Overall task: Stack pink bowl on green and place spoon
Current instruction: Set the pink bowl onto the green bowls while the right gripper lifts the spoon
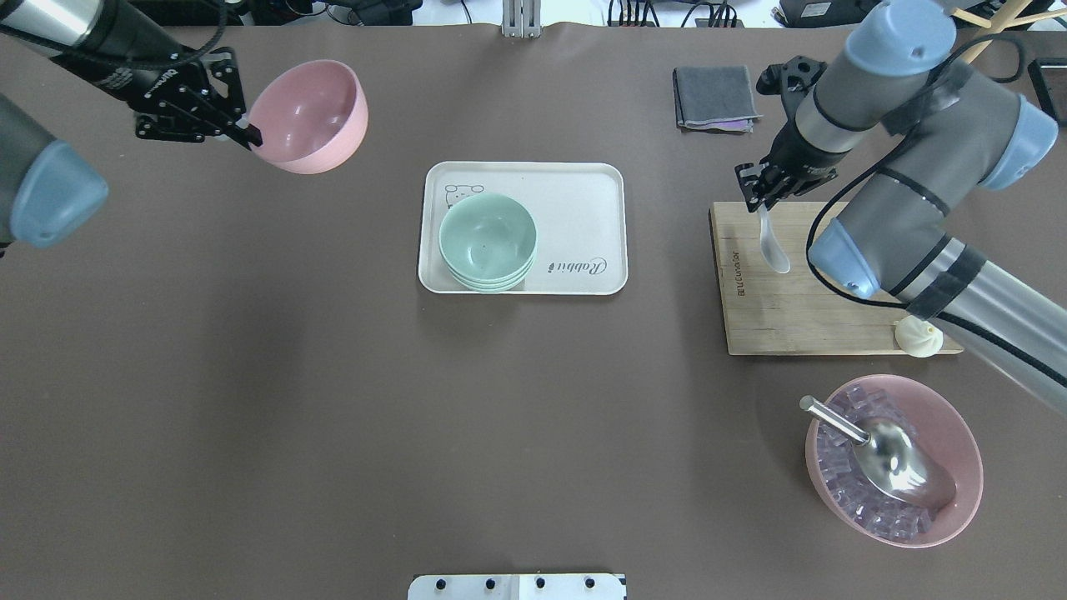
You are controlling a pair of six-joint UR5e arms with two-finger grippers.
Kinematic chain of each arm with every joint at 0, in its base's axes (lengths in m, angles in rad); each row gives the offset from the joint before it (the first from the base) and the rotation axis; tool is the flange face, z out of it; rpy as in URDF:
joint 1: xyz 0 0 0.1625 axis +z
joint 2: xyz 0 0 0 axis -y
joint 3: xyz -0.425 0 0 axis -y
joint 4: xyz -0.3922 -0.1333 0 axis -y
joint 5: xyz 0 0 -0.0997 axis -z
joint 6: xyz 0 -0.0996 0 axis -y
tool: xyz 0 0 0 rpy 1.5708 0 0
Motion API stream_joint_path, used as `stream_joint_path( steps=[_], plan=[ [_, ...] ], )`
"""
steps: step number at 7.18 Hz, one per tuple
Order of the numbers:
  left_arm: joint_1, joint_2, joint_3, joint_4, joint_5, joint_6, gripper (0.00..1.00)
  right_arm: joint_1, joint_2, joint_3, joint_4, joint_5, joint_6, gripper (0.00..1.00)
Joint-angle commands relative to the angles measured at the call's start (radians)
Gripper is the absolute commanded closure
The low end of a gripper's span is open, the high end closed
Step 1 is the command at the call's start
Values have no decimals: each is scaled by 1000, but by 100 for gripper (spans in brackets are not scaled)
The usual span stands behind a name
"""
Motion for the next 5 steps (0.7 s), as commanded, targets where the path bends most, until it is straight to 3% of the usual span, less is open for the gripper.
stream_joint_path(
  steps=[1, 2, 4, 5],
  plan=[
    [144, -97, 52, -15, 145, -89, 100, 133, 9, 11, -23, 119, -3, 100],
    [207, -116, 82, -74, 224, -137, 100, 162, 9, 19, -22, 139, -3, 100],
    [289, -127, 196, -268, 301, -258, 100, 170, 14, 22, -13, 141, -1, 100],
    [313, -134, 231, -300, 327, -260, 100, 172, 14, 24, -13, 143, -1, 100]
  ],
)
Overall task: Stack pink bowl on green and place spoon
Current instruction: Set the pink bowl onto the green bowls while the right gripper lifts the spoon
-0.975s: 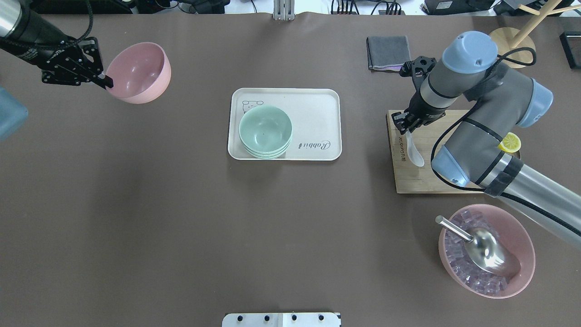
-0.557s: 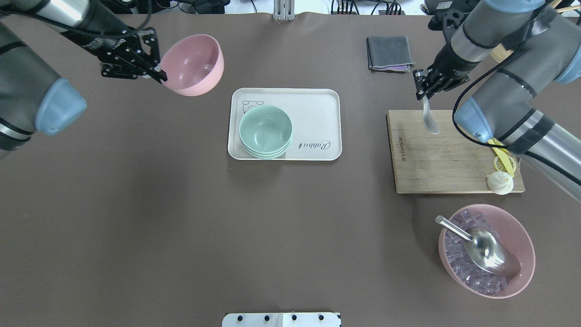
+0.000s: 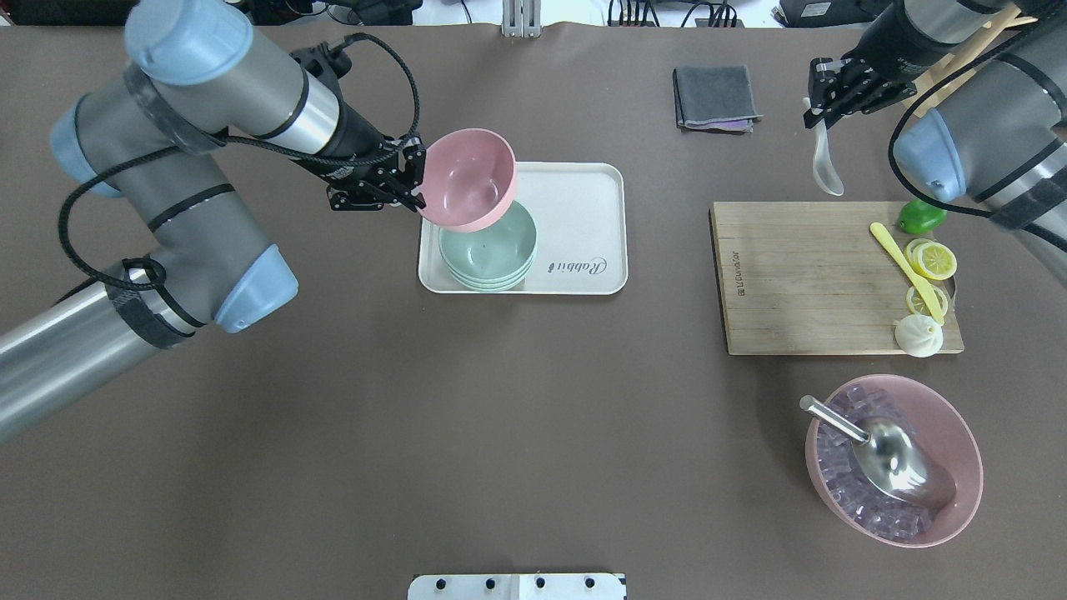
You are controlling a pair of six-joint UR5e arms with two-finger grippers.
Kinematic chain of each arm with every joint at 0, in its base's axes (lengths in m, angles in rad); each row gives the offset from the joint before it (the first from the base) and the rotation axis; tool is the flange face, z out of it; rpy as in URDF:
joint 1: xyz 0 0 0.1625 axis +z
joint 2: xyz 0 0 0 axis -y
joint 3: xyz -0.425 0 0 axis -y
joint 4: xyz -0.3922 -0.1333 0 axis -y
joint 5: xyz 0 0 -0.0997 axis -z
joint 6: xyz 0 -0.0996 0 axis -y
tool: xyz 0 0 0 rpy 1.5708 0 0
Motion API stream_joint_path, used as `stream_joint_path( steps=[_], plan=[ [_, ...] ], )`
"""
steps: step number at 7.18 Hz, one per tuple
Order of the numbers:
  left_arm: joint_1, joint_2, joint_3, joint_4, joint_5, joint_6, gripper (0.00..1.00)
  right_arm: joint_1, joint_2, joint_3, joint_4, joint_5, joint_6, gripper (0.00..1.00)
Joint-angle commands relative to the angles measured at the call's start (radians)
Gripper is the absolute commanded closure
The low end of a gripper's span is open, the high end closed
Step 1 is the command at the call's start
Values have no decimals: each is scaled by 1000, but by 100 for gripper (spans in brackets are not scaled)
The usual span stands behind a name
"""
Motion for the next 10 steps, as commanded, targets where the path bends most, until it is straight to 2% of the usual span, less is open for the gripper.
stream_joint_path(
  steps=[1, 8, 9, 10],
  plan=[
    [45, -9, 54, -65, 41, -31, 100, 4, 1, 2, 2, 3, 1, 100],
    [64, 3, 57, -62, 29, -17, 98, 4, 6, 8, 3, 6, 1, 100],
    [64, 3, 62, -60, 39, -17, 10, 4, 6, 8, 3, 6, 1, 100],
    [62, 2, 52, -56, 39, -25, 2, 4, 7, 14, 2, 6, 1, 100]
  ],
)
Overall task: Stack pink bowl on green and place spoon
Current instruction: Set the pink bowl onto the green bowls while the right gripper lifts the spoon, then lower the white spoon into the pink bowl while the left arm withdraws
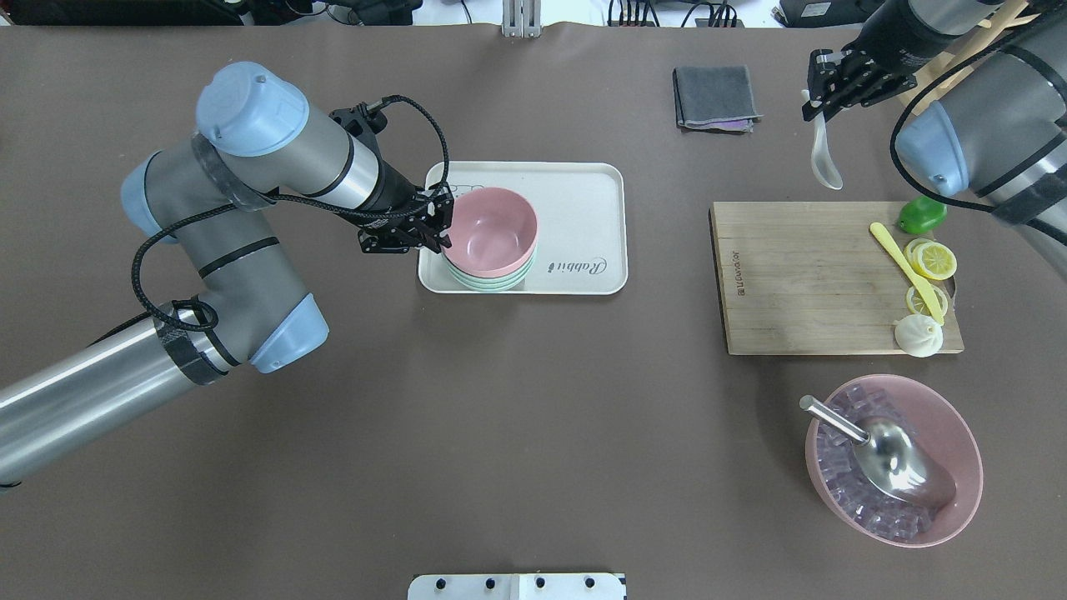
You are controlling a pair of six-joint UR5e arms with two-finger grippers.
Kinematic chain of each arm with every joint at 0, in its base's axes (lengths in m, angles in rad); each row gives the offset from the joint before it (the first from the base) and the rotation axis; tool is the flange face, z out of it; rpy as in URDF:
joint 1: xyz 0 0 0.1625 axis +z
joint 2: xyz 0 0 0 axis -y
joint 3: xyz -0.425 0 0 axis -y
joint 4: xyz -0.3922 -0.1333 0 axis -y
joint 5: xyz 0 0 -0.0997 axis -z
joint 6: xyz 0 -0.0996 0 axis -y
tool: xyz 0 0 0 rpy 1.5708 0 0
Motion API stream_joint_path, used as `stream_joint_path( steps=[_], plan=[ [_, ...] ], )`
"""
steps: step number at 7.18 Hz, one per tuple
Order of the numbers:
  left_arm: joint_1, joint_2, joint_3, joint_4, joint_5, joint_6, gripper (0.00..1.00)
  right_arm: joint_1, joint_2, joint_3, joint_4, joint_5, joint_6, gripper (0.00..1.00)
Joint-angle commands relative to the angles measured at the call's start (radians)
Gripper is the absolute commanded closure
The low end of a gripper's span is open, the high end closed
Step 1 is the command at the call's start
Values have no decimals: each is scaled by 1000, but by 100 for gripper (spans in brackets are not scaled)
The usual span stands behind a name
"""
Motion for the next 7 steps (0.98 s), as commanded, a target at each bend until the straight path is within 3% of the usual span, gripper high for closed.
stream_joint_path(
  steps=[1, 3, 4, 5, 7],
  plan=[
    [-6, -1, -17, 6, 5, -6, 2, 0, 1, 14, -1, 0, 1, 100],
    [-129, 14, -97, 50, -70, 2, 2, -23, 38, 74, -7, 5, 65, 100],
    [-255, 40, -143, 108, -148, 26, 2, -79, 114, 95, -1, 17, 241, 100],
    [-347, 133, -196, 112, -152, 166, 2, -157, 203, 98, -1, 3, 388, 100],
    [-426, 320, -218, 110, -146, 505, 2, -389, 309, 63, 35, -319, 507, 100]
  ],
)
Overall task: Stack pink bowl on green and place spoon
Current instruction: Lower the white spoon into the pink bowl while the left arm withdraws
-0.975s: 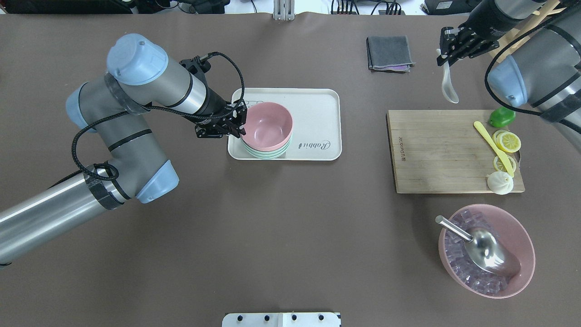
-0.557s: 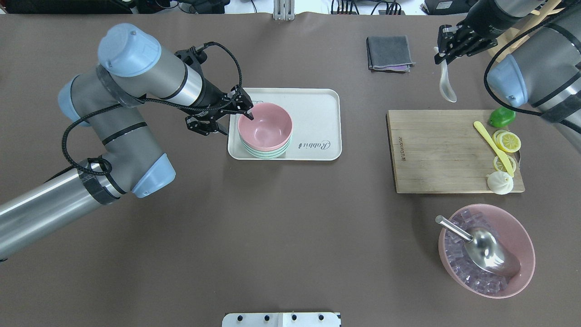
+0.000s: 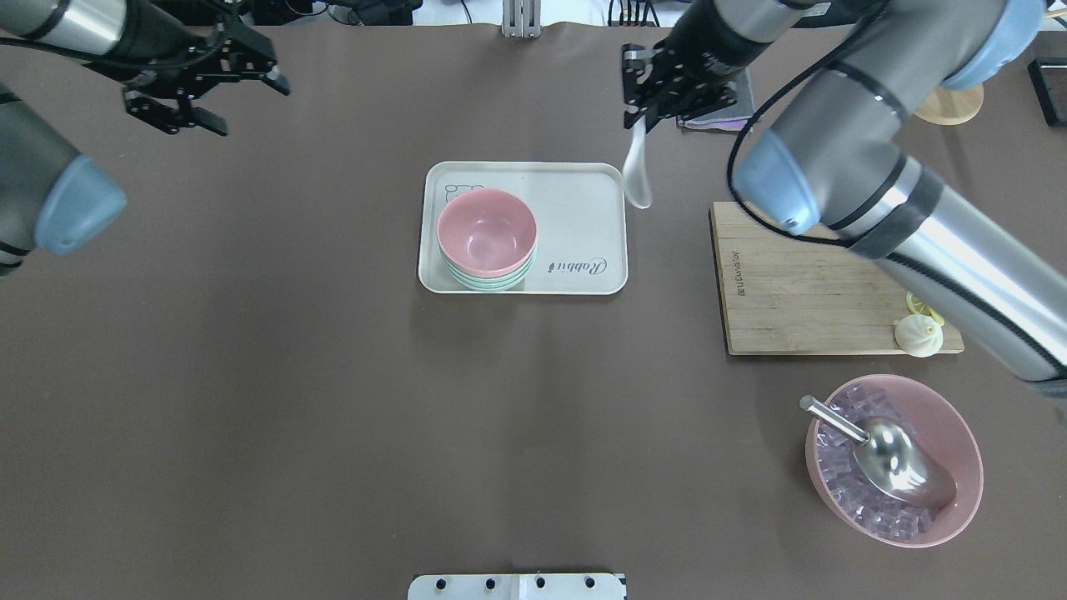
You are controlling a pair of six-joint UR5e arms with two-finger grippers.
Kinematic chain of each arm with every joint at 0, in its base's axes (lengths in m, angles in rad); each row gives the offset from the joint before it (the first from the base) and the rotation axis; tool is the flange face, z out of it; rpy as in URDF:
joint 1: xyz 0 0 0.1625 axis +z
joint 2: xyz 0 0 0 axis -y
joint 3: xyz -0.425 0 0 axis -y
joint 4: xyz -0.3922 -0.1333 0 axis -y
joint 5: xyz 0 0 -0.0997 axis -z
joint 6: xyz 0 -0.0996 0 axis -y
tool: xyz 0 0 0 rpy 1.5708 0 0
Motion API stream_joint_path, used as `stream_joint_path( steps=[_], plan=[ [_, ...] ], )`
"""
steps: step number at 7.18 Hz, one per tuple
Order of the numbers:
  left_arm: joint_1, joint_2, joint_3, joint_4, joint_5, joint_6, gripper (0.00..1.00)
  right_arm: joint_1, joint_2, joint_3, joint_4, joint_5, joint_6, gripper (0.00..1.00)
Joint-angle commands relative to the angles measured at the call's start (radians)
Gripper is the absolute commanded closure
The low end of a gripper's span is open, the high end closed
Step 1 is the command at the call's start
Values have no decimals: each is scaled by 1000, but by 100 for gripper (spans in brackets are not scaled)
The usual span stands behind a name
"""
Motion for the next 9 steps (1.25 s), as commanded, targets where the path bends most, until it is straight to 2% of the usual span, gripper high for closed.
stream_joint_path(
  steps=[1, 3, 4, 5, 7, 8, 9],
  plan=[
    [-62, 144, -12, -5, 5, 257, 2, -176, 88, -88, 117, -223, 167, 100],
    [-66, 196, -12, -45, 6, 276, 2, -210, 101, -179, 191, -306, 174, 100],
    [-65, 198, -8, -54, 5, 276, 2, -212, 113, -245, 263, -310, 173, 100],
    [-65, 203, -8, -56, 5, 274, 2, -212, 130, -286, 279, -310, 171, 100],
    [-63, 203, 3, -56, 5, 276, 2, -211, 131, -285, 279, -310, 183, 100],
    [-62, 200, 5, -56, 6, 279, 2, -204, 131, -278, 279, -309, 179, 1],
    [-63, 203, 5, -56, 6, 282, 2, -200, 133, -273, 278, -307, 173, 0]
  ],
)
